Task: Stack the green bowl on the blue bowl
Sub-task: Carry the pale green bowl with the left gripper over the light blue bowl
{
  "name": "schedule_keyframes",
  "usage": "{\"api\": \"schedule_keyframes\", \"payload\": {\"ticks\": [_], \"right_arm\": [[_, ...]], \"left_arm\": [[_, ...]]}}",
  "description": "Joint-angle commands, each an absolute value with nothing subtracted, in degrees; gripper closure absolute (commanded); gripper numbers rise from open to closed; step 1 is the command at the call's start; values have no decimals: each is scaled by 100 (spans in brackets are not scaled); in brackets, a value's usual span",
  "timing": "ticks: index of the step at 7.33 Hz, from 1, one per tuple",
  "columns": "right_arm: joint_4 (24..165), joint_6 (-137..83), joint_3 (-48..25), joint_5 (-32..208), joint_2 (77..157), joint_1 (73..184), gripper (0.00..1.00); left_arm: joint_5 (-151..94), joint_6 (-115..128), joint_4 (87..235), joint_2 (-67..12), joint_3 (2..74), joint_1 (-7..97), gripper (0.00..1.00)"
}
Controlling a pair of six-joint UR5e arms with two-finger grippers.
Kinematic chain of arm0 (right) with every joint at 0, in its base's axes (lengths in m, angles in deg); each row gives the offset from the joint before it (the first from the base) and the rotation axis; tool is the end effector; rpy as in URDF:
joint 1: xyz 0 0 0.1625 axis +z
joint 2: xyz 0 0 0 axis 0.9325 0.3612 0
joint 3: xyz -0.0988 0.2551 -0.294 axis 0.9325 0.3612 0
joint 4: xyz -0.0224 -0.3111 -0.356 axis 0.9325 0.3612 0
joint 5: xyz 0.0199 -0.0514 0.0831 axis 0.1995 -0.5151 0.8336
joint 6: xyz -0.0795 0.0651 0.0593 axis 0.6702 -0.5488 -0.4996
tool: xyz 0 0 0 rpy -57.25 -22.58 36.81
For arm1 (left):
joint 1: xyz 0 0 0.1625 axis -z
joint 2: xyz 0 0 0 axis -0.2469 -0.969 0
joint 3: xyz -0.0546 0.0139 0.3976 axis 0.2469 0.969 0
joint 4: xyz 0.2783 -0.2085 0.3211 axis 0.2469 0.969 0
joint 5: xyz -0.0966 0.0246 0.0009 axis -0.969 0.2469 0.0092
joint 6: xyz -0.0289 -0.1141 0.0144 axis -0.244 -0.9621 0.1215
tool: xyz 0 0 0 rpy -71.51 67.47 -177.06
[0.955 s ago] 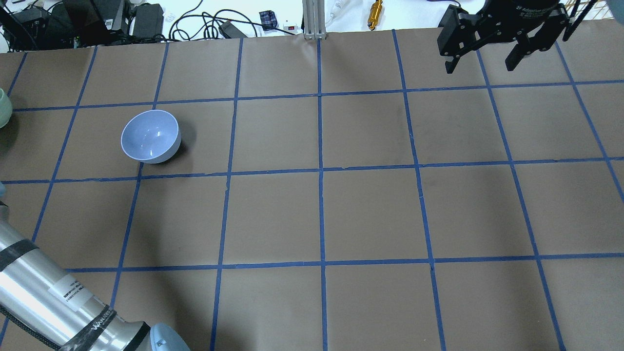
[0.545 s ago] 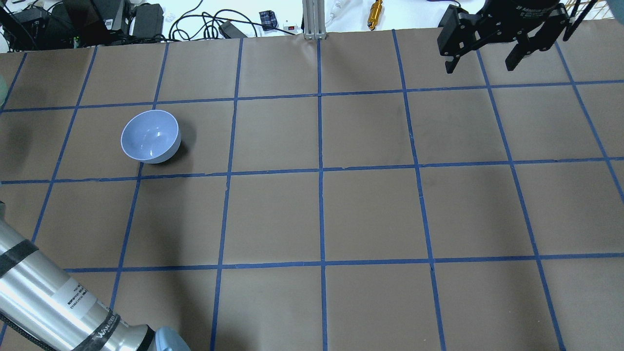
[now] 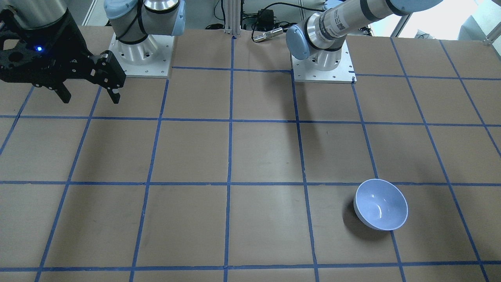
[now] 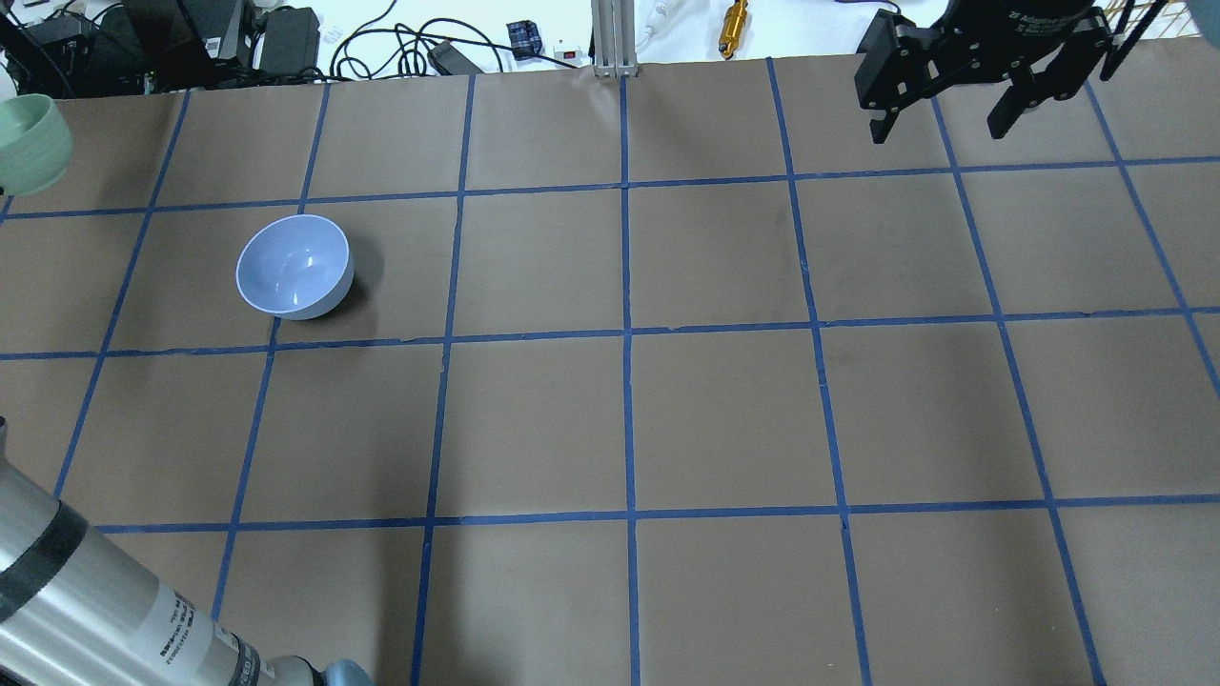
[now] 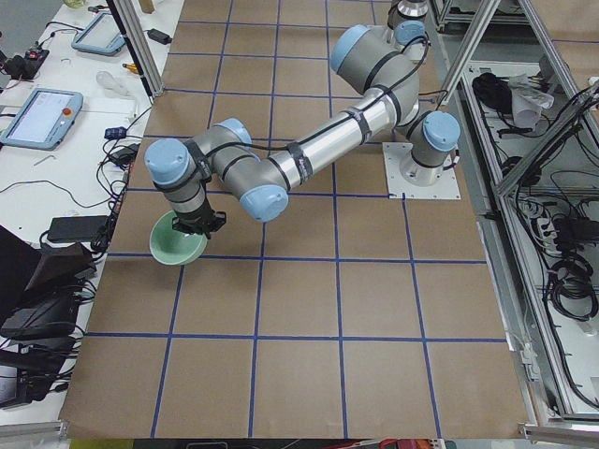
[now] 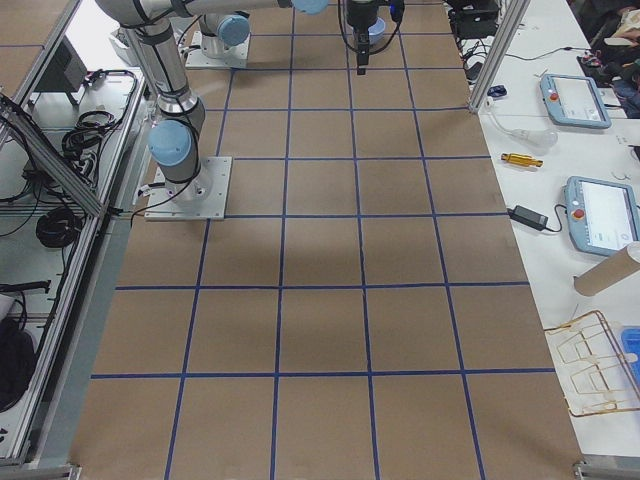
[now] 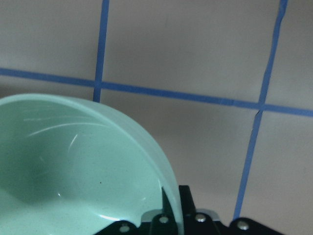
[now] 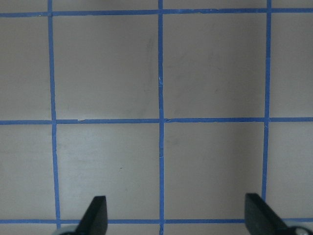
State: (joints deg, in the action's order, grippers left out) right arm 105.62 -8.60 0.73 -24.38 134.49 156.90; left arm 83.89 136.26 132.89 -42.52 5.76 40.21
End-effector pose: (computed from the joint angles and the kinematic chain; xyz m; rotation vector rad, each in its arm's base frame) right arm 0.1156 -0.5817 0.5071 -0.0008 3.1265 -0.1199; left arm 0.3439 -0.7087 0.3461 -1.9999 -2.3904 -0.0346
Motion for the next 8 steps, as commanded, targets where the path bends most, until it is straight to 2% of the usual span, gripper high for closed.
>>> {"api": "schedule_keyframes", "payload": {"ticks": [1,2,5,6,8], "right_arm": [[10562,-867,73,-2438,13451,15689,0],[10562,-867,73,-2438,13451,15689,0],[10562,-867,73,-2438,13451,15689,0],[10562,-867,73,-2438,13451,15689,0],[10562,-858,73,-2438,13451,15689,0]], "left_arm": [[8390,12523,13245,-3289,1764,4894,100],[8390,11997,13158,-3051,2177,5290,100],[8425,11526,11196,-2680,3968,5997,100],[8434,11534,10919,-2627,4348,5997,100],[8608,11526,10907,-2591,4598,5997,100]]}}
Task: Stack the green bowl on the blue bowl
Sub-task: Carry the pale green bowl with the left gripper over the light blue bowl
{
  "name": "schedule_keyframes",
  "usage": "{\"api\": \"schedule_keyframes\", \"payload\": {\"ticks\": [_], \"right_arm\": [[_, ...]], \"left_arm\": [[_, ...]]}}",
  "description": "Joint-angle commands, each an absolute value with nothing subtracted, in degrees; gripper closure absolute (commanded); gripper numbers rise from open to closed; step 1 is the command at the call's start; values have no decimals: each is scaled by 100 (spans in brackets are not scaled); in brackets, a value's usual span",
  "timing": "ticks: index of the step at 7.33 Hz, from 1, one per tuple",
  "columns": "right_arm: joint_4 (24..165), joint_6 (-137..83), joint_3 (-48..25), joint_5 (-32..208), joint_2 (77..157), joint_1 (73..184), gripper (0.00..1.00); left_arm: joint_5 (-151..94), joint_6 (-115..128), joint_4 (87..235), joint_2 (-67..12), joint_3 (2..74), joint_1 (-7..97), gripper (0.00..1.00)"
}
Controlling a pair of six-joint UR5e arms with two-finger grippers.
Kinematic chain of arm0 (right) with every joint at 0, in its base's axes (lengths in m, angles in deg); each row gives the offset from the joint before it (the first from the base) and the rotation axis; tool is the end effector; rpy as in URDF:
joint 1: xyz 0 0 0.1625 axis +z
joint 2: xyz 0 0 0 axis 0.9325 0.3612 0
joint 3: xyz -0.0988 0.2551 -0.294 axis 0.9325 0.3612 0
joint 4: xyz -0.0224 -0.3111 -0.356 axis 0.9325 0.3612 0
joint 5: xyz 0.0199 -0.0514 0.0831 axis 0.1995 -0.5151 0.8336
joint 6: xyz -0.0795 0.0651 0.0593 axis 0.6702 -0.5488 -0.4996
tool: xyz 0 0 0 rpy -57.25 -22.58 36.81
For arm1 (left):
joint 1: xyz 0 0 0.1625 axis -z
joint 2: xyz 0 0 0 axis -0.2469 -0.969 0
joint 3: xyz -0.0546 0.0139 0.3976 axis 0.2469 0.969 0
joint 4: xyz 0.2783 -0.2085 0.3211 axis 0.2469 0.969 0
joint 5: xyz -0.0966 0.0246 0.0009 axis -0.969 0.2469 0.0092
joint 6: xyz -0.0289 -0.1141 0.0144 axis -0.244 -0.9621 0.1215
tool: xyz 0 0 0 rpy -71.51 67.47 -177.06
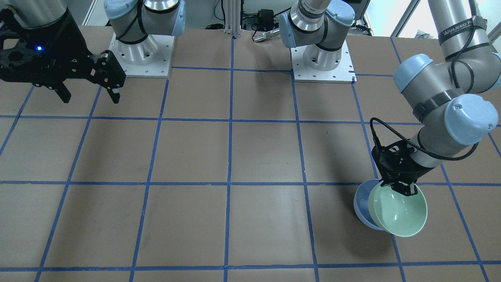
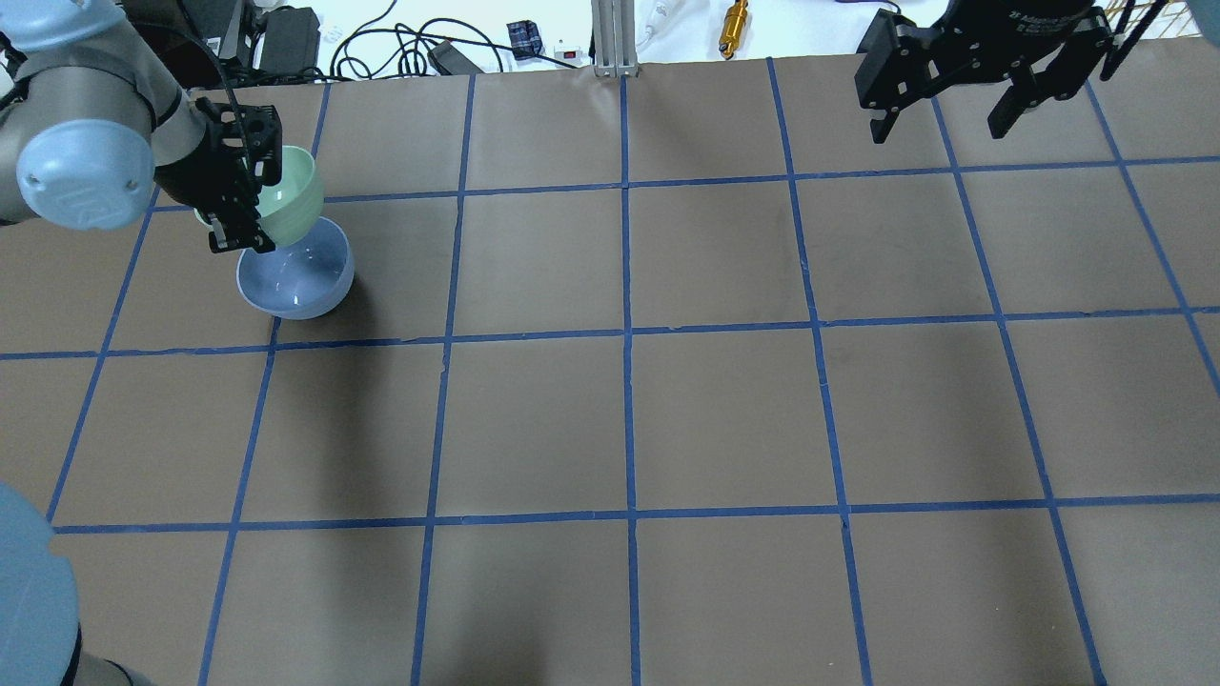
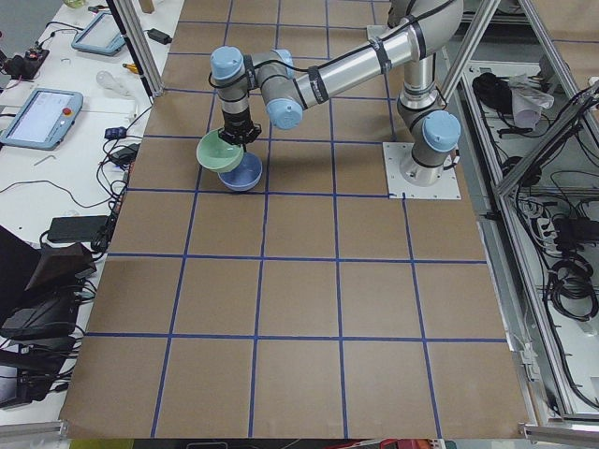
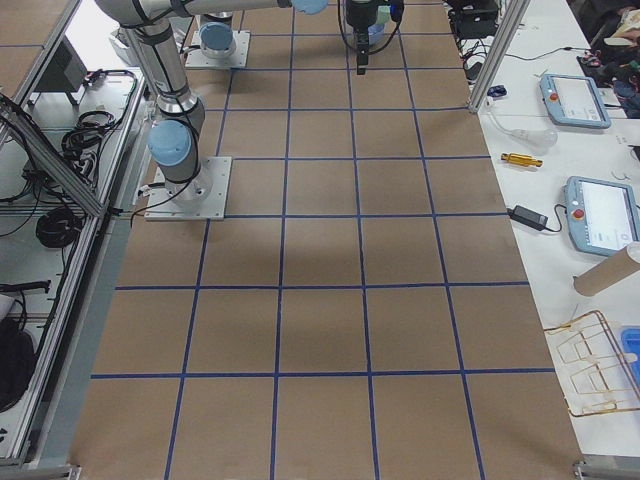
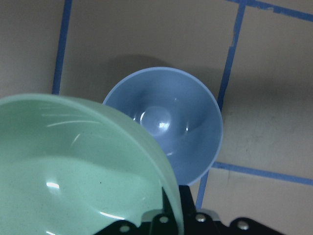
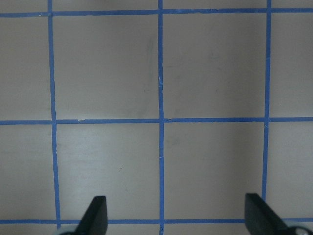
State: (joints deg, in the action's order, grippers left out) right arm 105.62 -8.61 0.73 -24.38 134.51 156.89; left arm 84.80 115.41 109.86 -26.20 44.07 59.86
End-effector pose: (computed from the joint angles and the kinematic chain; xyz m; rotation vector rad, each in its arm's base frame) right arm 0.1155 -0.5816 0.5073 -0.0003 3.1265 -0.1205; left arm 0.0483 -0.6453 0.2306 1.9849 2.4237 0.0502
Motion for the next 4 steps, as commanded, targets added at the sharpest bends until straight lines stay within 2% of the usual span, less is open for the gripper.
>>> {"api": "schedule_keyframes", "payload": {"ticks": [1,2,3,4], "right_arm": [[10562,-858,73,-2438,13451,15689,0],[10562,-858,73,-2447,13451,15689,0],[10562,-858,73,-2447,13451,15689,0],[10562,-849,73,-2438,13451,15689,0]], "left_arm": [[8653,11508,10907,-2617,4607,5997,100],[8653,11508,10881,-2705,4598,5937,33],[8680,11508,10881,-2697,4546,5927,0],[8723,11490,10890,-2618,4511,5936,0]]}}
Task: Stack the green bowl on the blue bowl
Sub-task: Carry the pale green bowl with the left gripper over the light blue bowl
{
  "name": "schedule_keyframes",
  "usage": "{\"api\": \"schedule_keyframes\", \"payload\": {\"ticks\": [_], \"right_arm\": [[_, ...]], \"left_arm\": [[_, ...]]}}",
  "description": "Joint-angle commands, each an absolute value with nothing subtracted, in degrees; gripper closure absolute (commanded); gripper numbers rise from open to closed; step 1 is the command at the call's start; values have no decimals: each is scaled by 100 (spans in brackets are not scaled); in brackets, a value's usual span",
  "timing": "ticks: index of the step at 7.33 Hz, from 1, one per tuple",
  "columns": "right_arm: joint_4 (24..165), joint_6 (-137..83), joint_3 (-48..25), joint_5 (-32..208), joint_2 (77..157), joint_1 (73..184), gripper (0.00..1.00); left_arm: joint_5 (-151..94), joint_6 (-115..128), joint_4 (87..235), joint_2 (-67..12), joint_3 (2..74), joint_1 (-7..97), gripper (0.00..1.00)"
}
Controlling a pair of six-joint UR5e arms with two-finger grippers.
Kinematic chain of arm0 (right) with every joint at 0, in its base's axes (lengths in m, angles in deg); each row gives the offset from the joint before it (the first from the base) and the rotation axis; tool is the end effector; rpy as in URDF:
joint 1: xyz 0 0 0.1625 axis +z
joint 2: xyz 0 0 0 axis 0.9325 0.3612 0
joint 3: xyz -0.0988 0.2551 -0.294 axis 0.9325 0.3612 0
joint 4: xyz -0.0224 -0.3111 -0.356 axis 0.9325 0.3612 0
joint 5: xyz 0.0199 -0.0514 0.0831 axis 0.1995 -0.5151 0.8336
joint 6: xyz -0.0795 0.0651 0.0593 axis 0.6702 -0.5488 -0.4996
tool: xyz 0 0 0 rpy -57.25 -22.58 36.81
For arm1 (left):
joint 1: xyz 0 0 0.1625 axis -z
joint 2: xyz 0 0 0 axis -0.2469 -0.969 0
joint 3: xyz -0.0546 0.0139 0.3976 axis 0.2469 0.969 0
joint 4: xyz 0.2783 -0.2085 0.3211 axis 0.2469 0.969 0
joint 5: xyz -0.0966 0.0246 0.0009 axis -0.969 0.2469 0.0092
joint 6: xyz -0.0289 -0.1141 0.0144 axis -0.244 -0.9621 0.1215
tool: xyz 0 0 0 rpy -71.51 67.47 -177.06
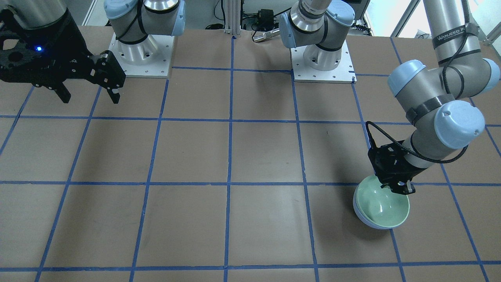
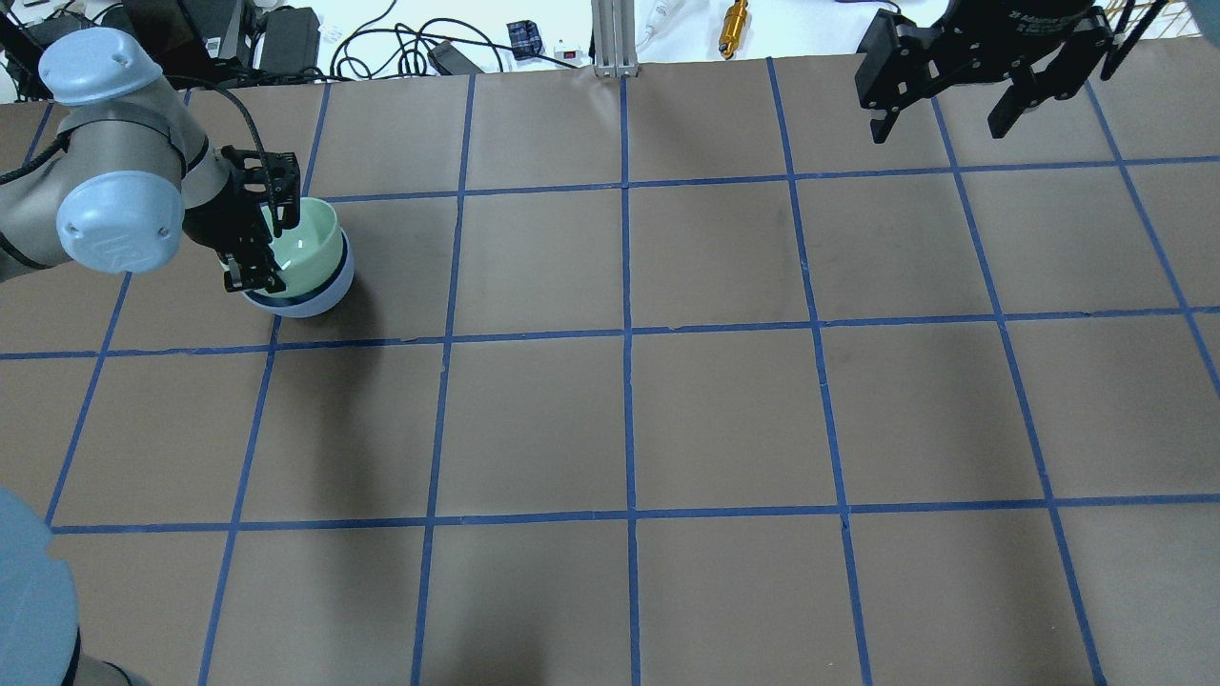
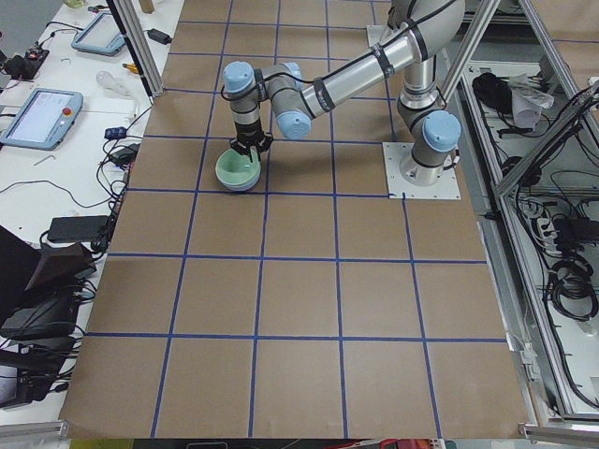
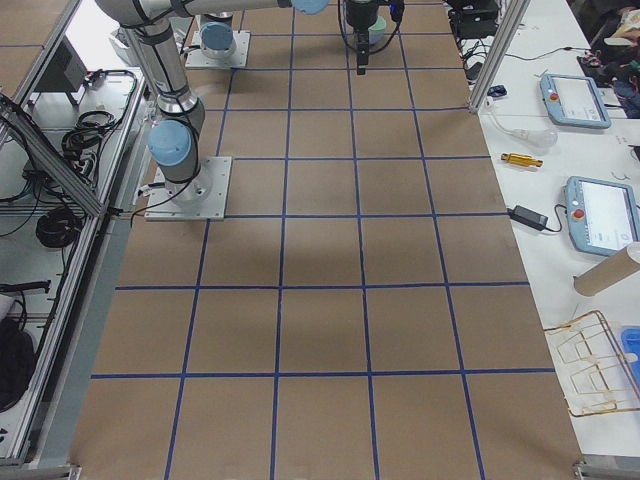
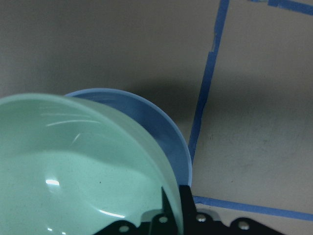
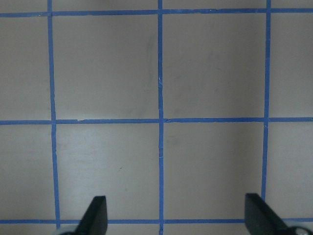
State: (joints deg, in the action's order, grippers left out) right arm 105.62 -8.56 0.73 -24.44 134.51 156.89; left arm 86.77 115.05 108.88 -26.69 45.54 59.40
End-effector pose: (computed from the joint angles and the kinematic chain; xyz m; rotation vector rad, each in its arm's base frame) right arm 0.1154 -0.5816 0.5073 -0.0016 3.1276 -0.1205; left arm 0.0558 -0.6383 0.2141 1.9640 2.4316 0.1095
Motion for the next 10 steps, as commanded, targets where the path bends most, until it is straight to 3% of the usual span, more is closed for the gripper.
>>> {"api": "schedule_keyframes", "payload": {"ticks": [1,4,7,10], "right_arm": [[10562,-849,73,-2447,13451,15689,0],[10562,-858,73,-2447,13442,15689,0],[10562,-858,73,-2438,13451,15689,0],[10562,-858,73,-2438,13442,15689,0]], "left_arm": [[8767,11203,10942,-2513,4345,5936,0],[8741,9696,12128,-1811,3545,6024,0],[8462,6978,13066,-1073,3561,6041,0],[8224,4415,13763,-878,3491,6364,0]]}}
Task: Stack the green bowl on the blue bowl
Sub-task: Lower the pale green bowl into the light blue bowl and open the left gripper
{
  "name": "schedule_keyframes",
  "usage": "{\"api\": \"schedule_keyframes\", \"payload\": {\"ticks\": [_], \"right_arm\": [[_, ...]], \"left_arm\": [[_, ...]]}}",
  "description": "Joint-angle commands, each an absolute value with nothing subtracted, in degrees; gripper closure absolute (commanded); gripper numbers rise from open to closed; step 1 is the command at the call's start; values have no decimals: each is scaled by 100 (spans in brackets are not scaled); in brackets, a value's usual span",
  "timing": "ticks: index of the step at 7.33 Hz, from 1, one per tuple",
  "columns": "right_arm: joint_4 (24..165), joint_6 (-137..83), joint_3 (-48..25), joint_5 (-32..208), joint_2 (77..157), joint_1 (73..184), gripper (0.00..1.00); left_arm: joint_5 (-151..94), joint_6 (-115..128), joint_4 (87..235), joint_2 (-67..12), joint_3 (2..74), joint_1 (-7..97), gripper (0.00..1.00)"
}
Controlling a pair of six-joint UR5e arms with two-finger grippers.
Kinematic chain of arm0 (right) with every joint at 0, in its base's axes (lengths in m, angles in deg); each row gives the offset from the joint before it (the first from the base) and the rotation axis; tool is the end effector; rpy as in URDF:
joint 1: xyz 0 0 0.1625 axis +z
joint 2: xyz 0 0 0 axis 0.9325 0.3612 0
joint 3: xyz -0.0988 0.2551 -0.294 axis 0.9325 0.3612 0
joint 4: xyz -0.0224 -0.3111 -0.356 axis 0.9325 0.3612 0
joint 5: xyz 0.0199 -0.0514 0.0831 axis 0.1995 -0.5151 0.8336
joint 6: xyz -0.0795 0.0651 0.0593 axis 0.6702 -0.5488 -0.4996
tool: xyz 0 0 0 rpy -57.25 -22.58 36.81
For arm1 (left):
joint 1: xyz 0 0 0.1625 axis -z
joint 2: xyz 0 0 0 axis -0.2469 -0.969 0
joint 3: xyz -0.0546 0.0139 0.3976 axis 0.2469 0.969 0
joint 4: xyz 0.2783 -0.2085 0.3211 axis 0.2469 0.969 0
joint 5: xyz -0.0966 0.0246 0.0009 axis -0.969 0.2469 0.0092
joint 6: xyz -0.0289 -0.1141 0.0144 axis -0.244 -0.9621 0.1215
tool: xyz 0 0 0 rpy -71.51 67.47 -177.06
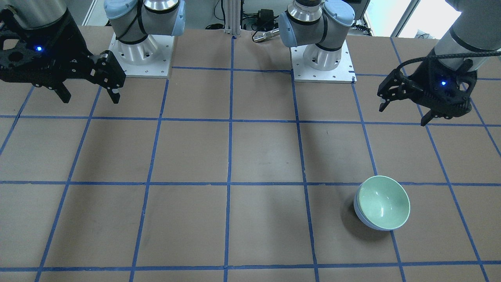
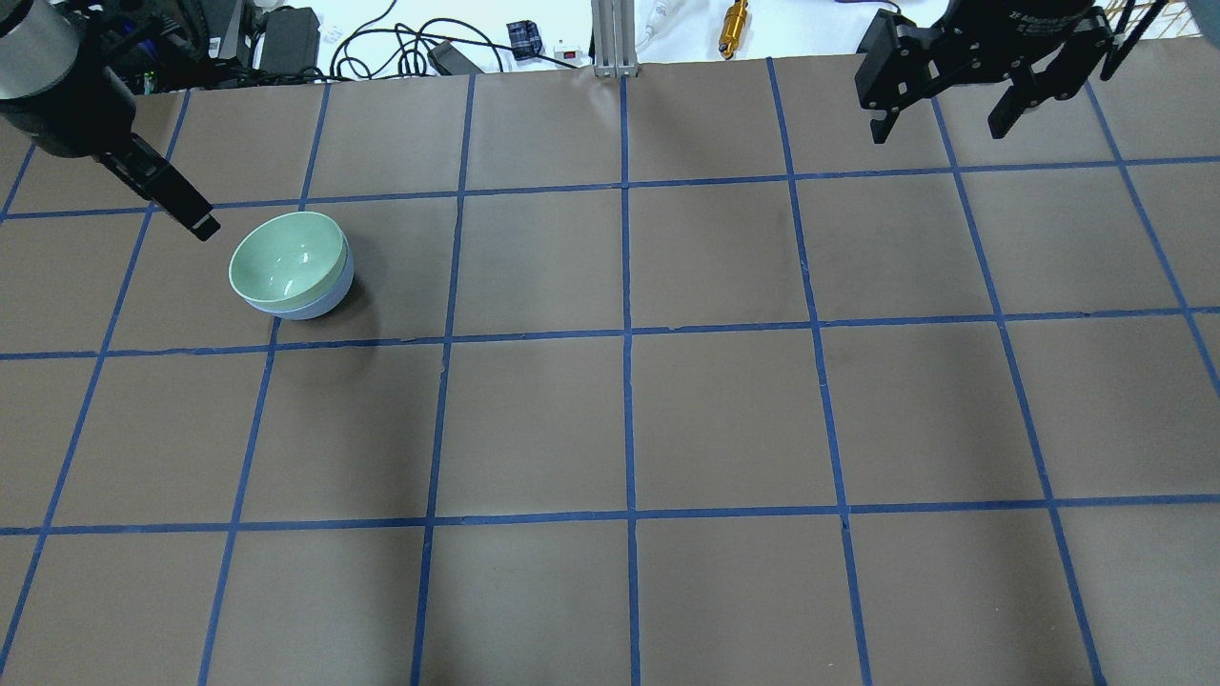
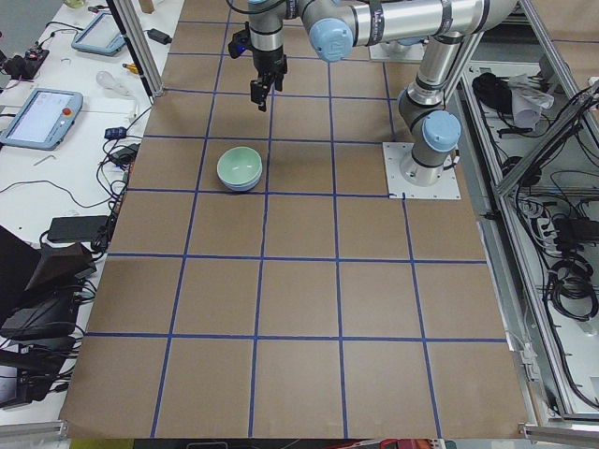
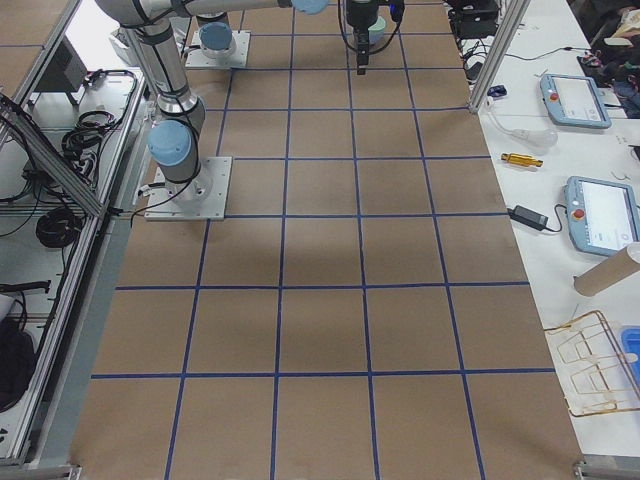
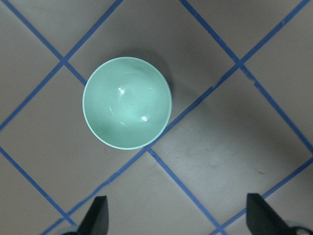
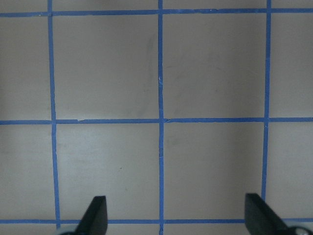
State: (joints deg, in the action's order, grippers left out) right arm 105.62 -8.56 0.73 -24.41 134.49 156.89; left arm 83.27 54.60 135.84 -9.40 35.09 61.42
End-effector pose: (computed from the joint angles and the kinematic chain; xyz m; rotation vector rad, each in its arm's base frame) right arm 0.1154 -0.5817 0.5071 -0.0016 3.1271 -0.1199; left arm 0.0098 -0.5768 0.4479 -0.5282 -3.0947 -0.0243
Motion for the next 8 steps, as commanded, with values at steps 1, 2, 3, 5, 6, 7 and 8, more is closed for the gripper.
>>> {"api": "schedule_keyframes", "payload": {"ticks": [1,2,3,5,6,7,8], "right_arm": [[10562,-858,73,-2438,13451,15689,0],[10562,-858,73,-2438,13442,15689,0],[10562,-858,73,-2438,13451,15689,0],[10562,-858,73,-2438,13442,15689,0],[10562,-858,73,-2438,13442,15689,0],[10562,-858,73,-2438,13451,15689,0],[10562,-858,73,-2438,13451,15689,0]], "left_arm": [[8214,3258,13798,-956,3326,6836,0],[8197,2341,13929,-1052,3124,7285,0],[8214,1975,13948,-1070,3104,7629,0],[8231,1787,13948,-1062,3139,7799,0],[8240,1787,13948,-1071,3148,7808,0],[8249,1796,13948,-1062,3157,7808,0],[8258,1796,13940,-1062,3166,7808,0]]}}
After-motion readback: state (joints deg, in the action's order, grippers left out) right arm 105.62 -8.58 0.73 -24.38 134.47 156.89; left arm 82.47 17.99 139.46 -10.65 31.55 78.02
